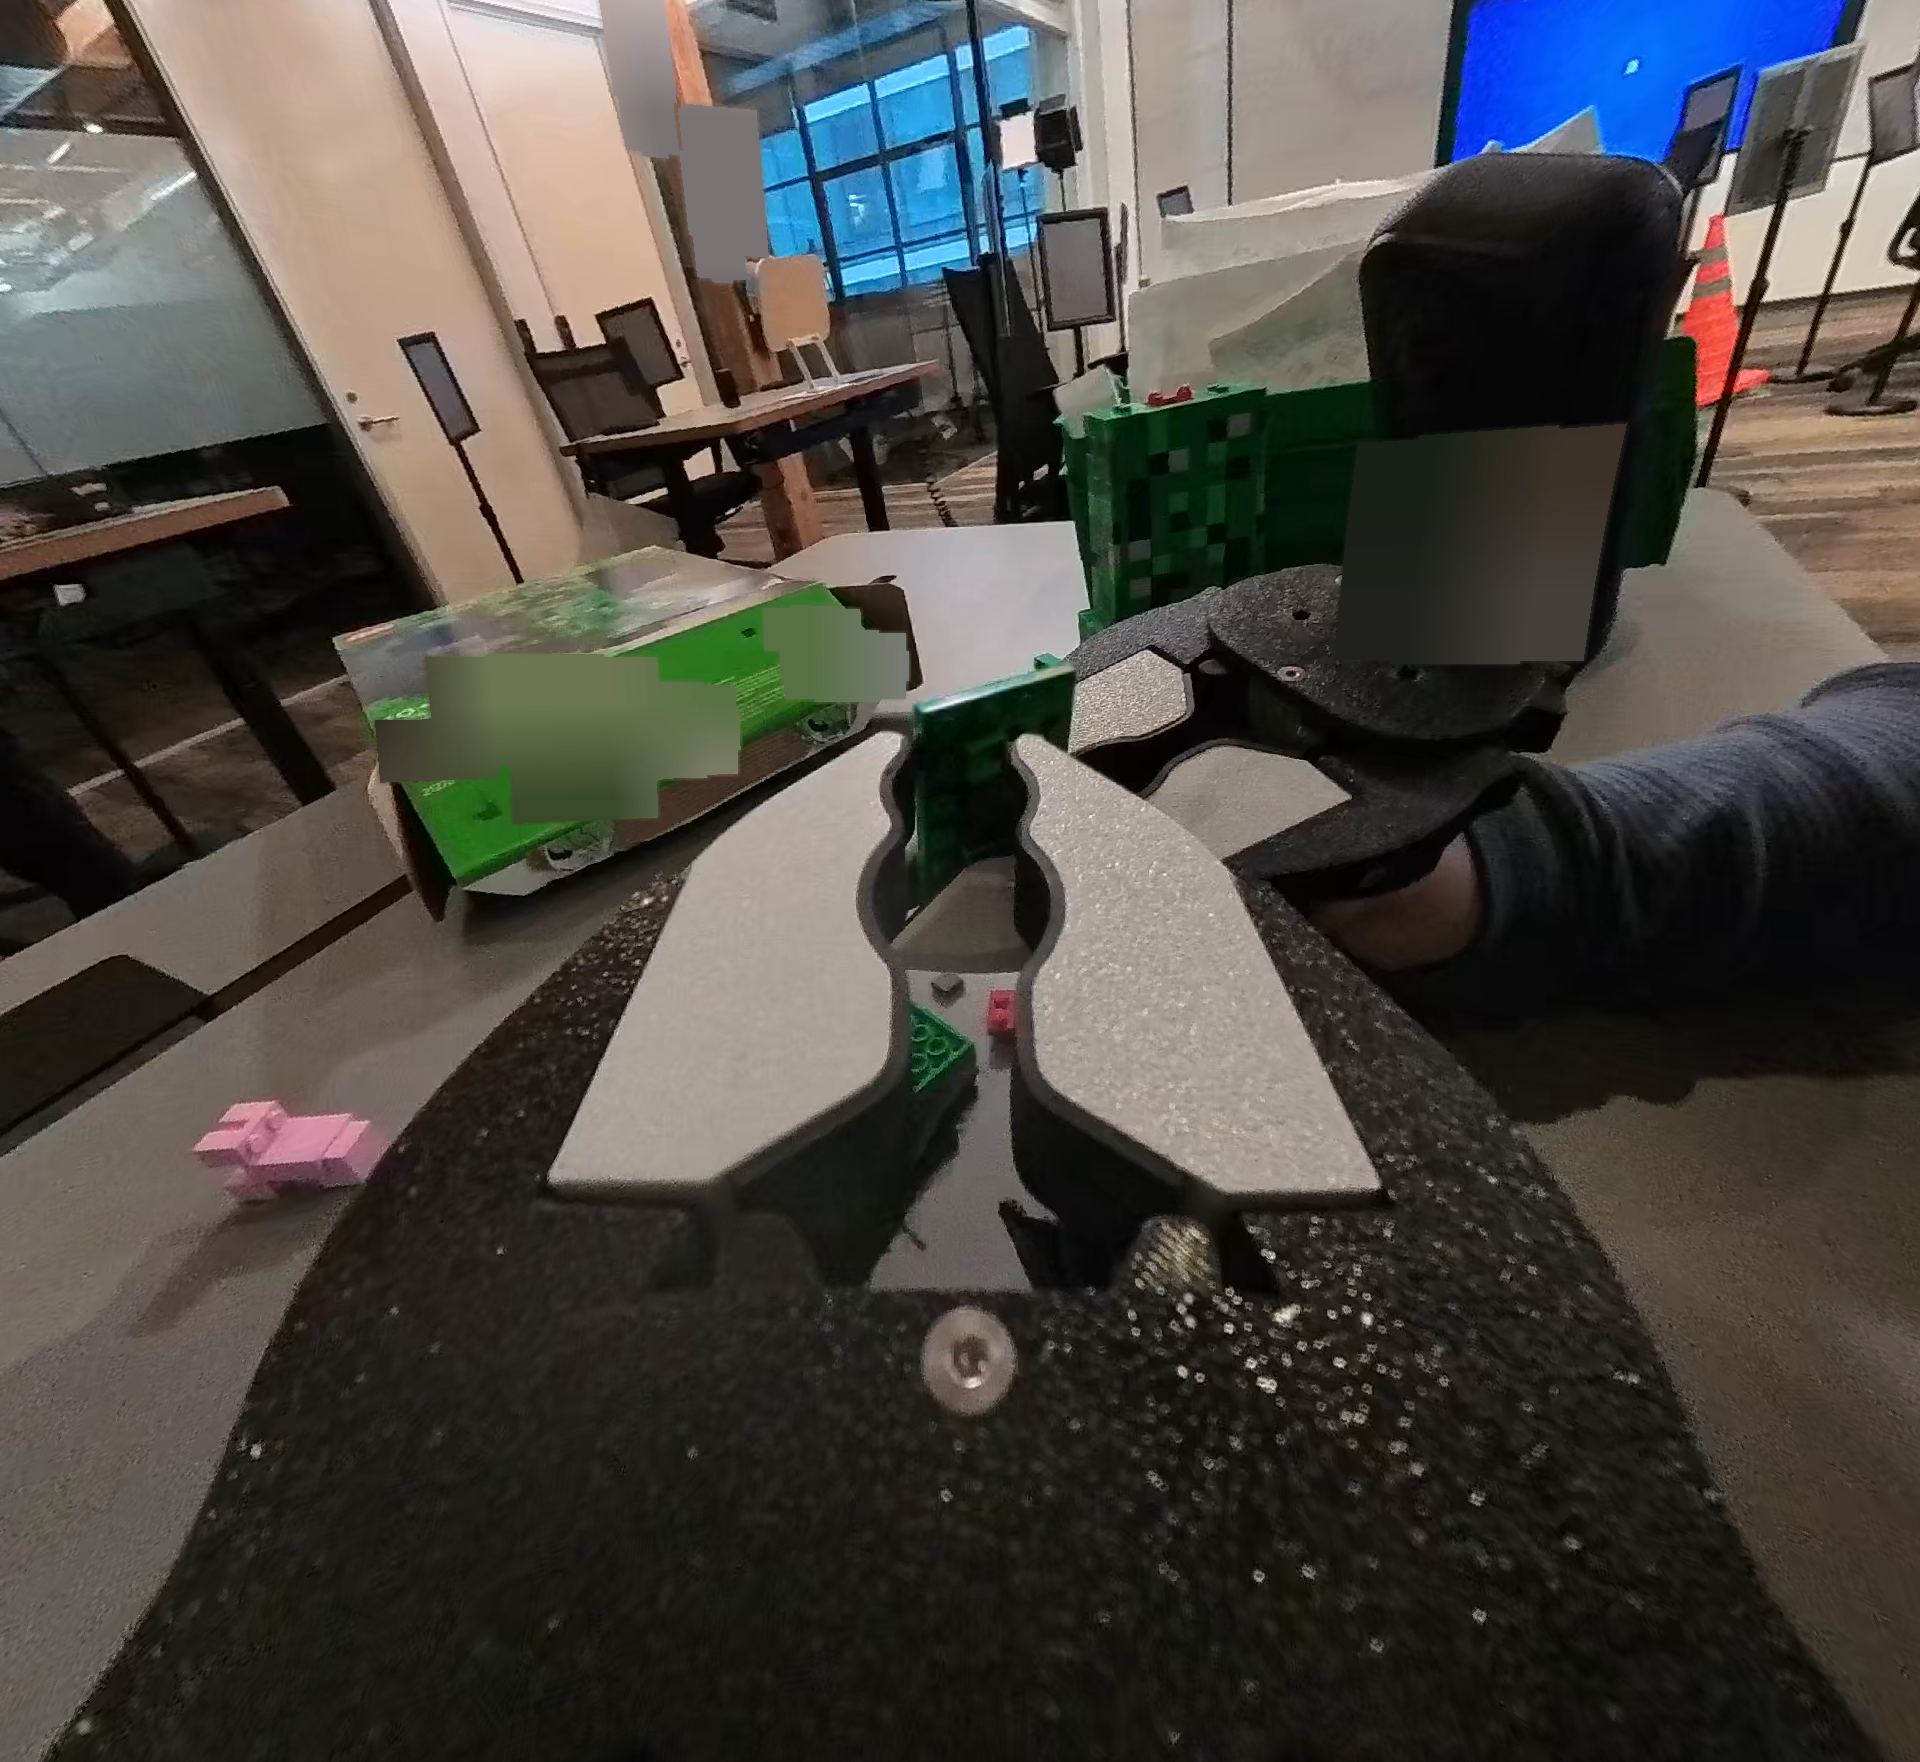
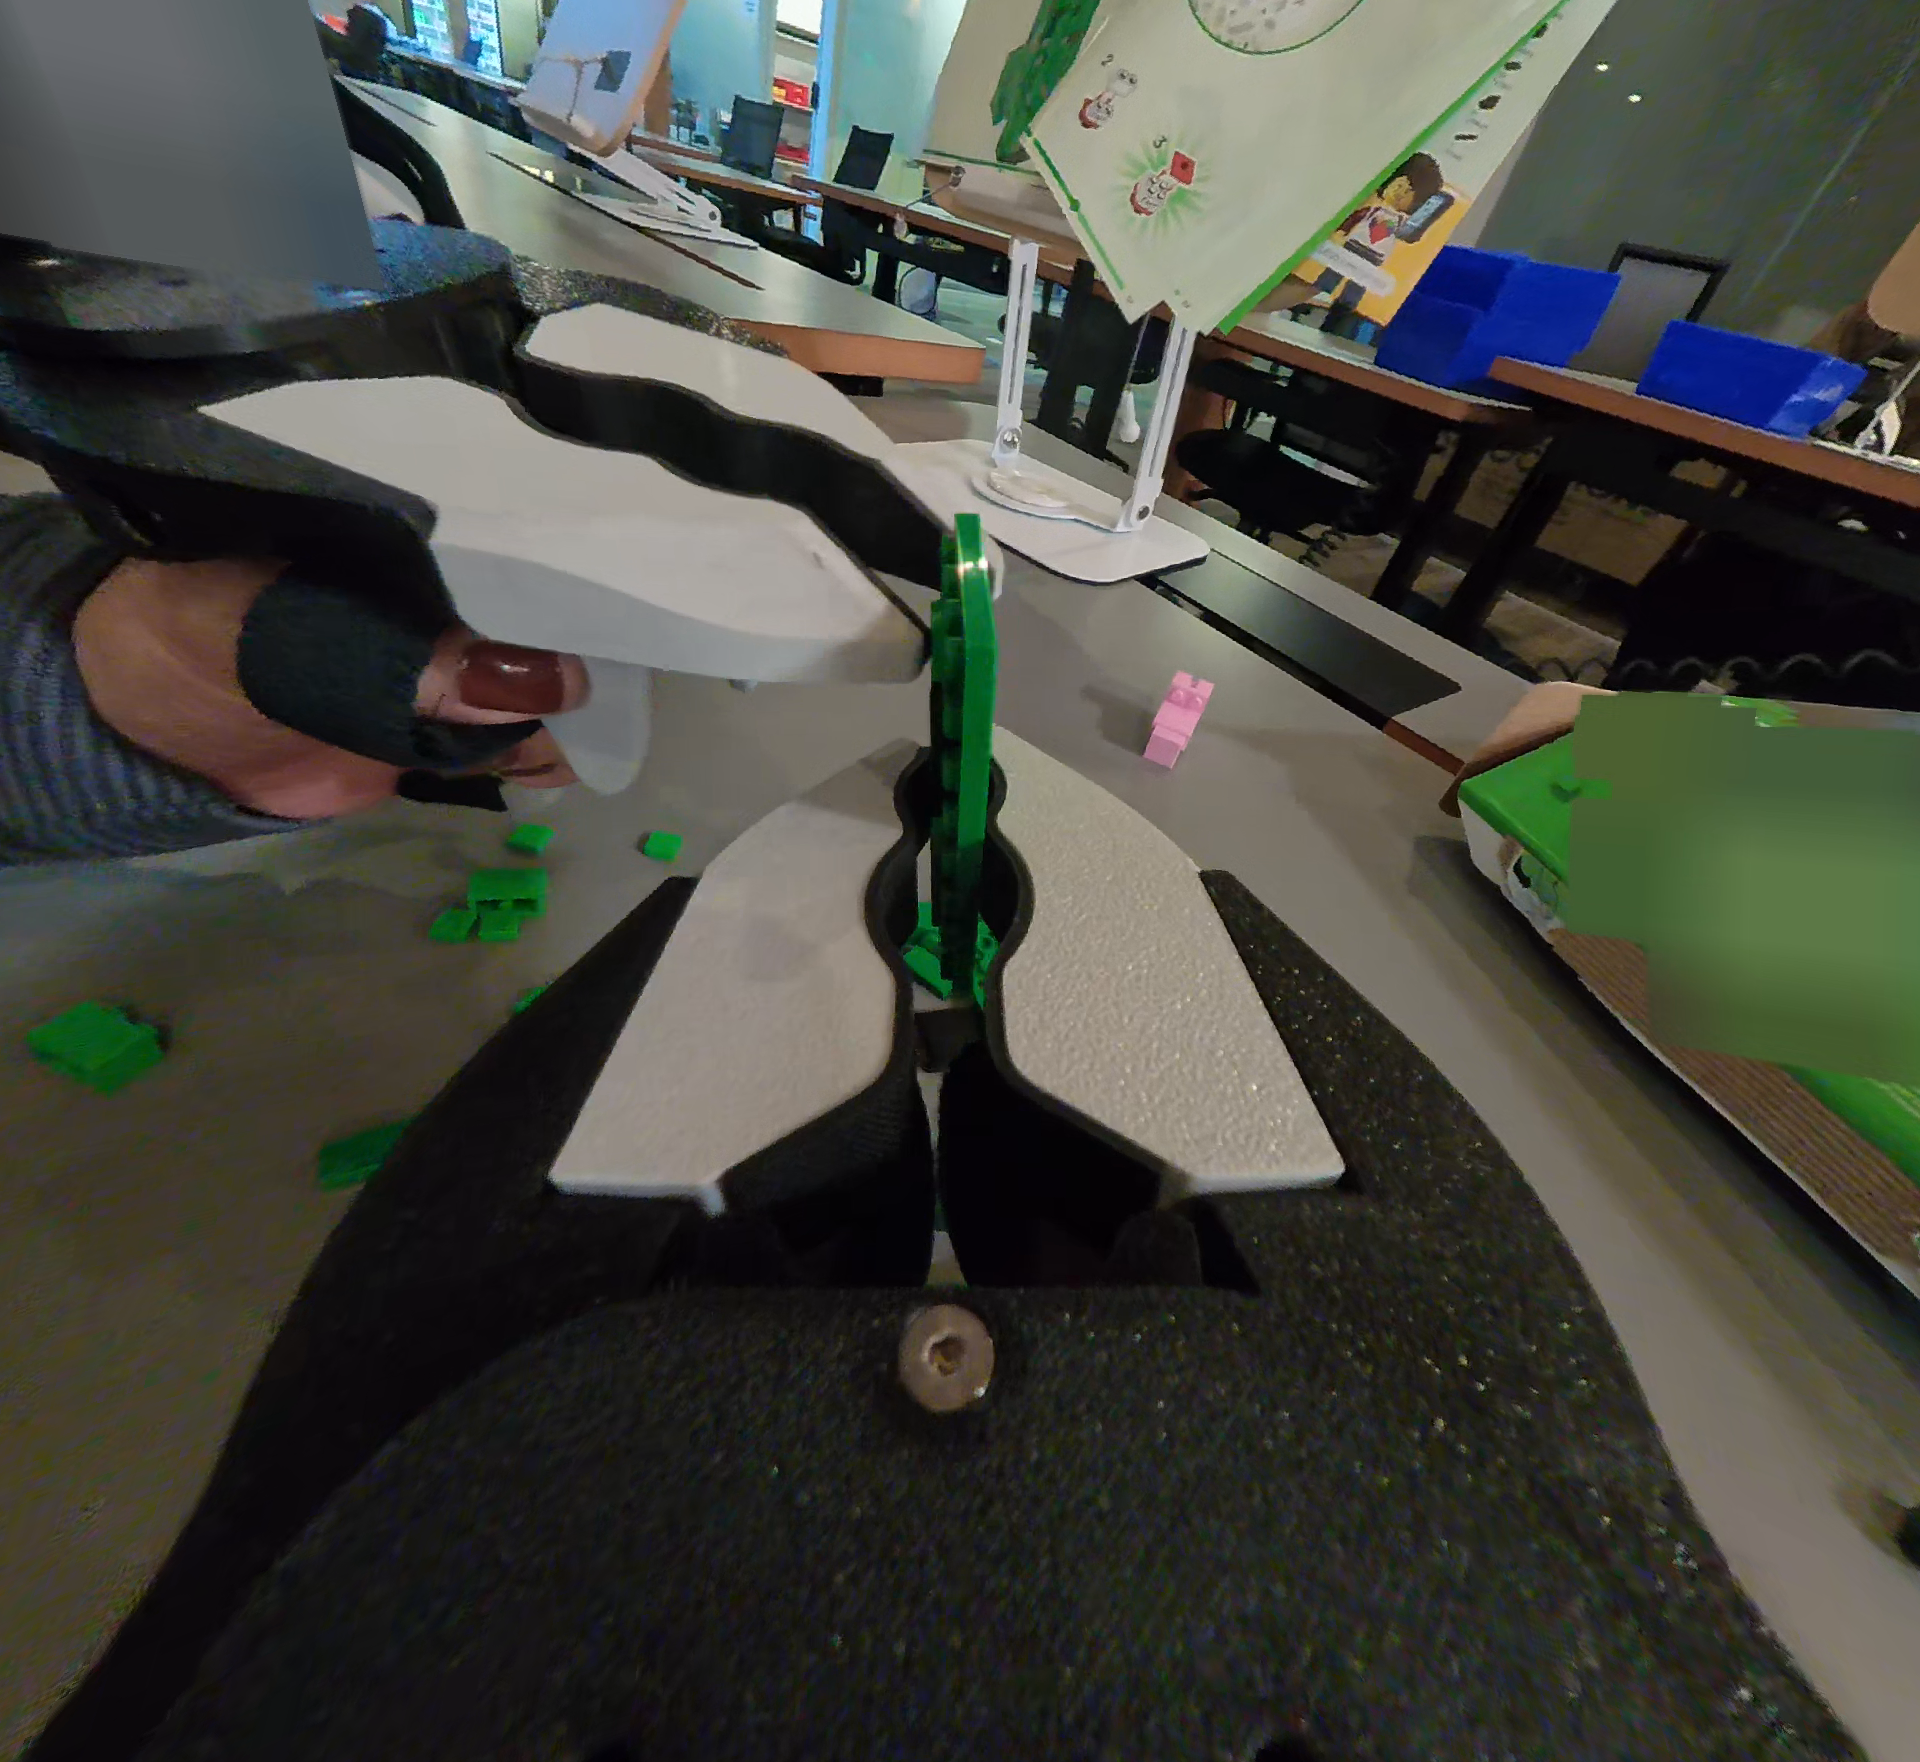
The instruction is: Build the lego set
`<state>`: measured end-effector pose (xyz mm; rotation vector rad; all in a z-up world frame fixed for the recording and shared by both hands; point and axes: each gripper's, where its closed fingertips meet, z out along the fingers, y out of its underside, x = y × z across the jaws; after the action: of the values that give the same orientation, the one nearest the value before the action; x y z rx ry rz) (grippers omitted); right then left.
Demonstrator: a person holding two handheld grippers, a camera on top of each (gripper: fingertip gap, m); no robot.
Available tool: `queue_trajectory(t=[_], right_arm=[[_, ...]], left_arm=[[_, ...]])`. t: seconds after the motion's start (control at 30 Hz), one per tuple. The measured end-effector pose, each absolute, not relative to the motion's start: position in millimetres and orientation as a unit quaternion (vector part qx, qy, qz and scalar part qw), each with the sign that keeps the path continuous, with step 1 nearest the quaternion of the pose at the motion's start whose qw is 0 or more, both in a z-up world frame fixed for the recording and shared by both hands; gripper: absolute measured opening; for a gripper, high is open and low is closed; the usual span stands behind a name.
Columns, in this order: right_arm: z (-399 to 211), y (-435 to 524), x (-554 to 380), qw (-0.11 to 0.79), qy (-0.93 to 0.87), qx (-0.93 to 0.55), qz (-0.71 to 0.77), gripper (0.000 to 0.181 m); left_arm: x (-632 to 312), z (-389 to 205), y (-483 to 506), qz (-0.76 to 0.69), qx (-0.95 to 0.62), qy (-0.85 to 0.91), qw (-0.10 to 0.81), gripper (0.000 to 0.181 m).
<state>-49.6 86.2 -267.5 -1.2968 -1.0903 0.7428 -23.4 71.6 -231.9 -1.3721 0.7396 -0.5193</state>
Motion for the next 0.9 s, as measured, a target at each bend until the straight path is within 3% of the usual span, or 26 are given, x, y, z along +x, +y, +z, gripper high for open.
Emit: queue_trajectory(t=[0.37, 0.67, 0.9], right_arm=[[-269.1, 91.5, -48.8, 0.614, -0.464, -0.57, 0.288, 0.005], [-267.3, 84.2, -50.9, 0.599, -0.471, -0.559, 0.327, 0.005], [-269.1, 88.7, -49.4, 0.605, -0.47, -0.567, 0.303, 0.006]], left_arm=[[-20.1, -234.2, 74.5, -0.189, -0.621, 0.317, 0.691, 0.019], [-18.3, -232.7, 69.9, -0.239, -0.613, 0.328, 0.678, 0.015], [-18.7, -236.1, 74.0, -0.154, -0.622, 0.332, 0.693, 0.016]])
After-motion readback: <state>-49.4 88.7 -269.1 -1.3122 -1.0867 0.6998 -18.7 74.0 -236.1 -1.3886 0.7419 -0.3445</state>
